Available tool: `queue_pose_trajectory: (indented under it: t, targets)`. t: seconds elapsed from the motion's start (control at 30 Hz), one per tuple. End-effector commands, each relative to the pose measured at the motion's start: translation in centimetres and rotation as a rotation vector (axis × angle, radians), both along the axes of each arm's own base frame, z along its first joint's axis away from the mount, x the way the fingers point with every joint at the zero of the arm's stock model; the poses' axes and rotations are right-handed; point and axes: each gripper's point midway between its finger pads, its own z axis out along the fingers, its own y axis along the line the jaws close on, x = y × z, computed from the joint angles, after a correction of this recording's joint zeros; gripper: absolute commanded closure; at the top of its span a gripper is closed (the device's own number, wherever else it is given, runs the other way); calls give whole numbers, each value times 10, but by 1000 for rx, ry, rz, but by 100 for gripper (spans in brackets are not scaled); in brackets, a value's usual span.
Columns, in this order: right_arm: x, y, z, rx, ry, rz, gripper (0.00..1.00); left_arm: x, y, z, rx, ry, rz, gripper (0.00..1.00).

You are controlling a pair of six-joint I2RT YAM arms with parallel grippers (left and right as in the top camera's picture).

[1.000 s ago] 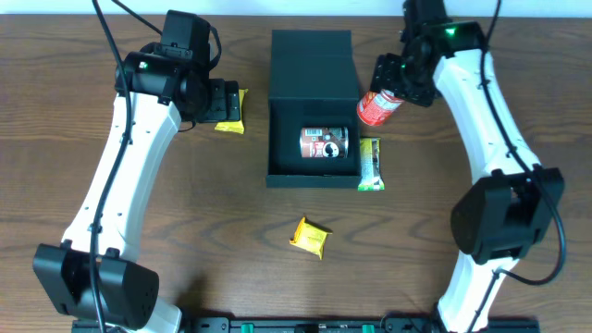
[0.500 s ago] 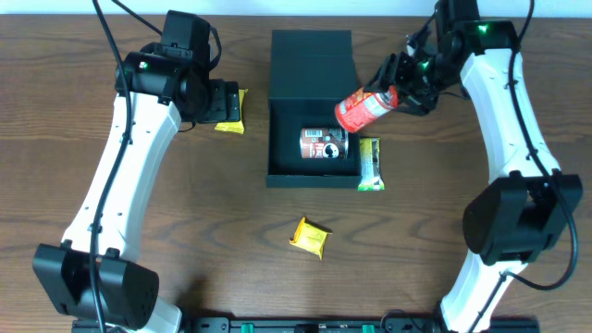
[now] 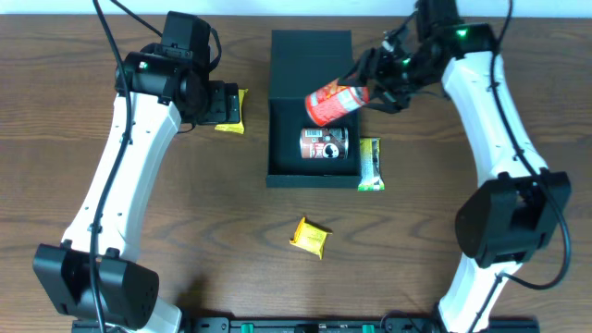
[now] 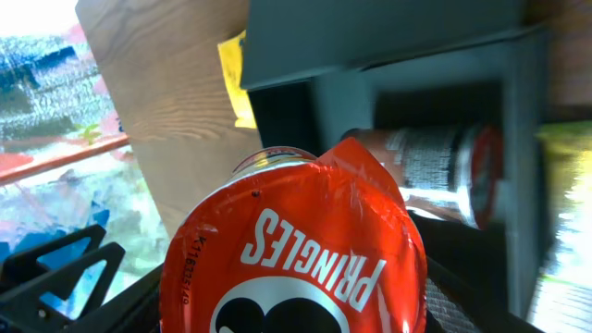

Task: Pack container
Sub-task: 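Carry the held can into the box and set it upright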

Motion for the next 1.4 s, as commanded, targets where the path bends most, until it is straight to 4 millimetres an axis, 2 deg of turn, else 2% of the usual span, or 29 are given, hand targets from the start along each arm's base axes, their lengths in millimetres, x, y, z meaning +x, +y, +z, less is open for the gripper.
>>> queue_pose_trajectory:
  t: [0.0, 0.2, 0.33, 0.47, 0.63, 0.8, 0.83, 0.97, 1.07, 1.1, 1.17, 1.2, 1.23, 1.37]
  targets:
    - [-10, 18, -1, 69, 56, -29, 33, -1, 2, -2, 1, 12, -6, 4]
    - [-11, 27, -38, 165, 109, -55, 34, -3, 2, -3, 3, 19, -6, 5]
    - [-11, 23, -62, 189, 129, -95, 34, -3, 2, -3, 3, 20, -6, 5]
    - [-7, 22, -67, 212, 132, -120, 33, -3, 2, -3, 2, 19, -5, 5]
    - [-2, 20, -65, 216, 108, -127, 27, -3, 2, -3, 2, 20, -5, 5]
    - [4, 13, -64, 217, 96, -146, 6, -5, 2, -3, 4, 27, -5, 5]
    - [5, 11, -64, 217, 92, -149, 6, -5, 2, -3, 4, 28, -5, 5]
    - [12, 11, -59, 235, 52, -141, 14, -6, 3, -4, 5, 32, -5, 5]
    - [14, 15, -49, 275, 21, -117, 30, -6, 3, -4, 5, 33, -5, 5]
    - [14, 18, -45, 296, 12, -103, 39, -6, 3, -4, 5, 33, -5, 4]
    - [8, 29, -31, 378, 5, -38, 79, -6, 3, -4, 5, 33, -5, 4]
    - [4, 36, -25, 411, 5, -8, 94, -6, 3, -4, 5, 33, -5, 5]
    - [1, 40, -22, 427, 6, 11, 99, -6, 3, -4, 5, 33, -5, 5]
    - [-1, 55, -27, 386, -9, 25, 98, -6, 3, -4, 5, 34, -5, 5]
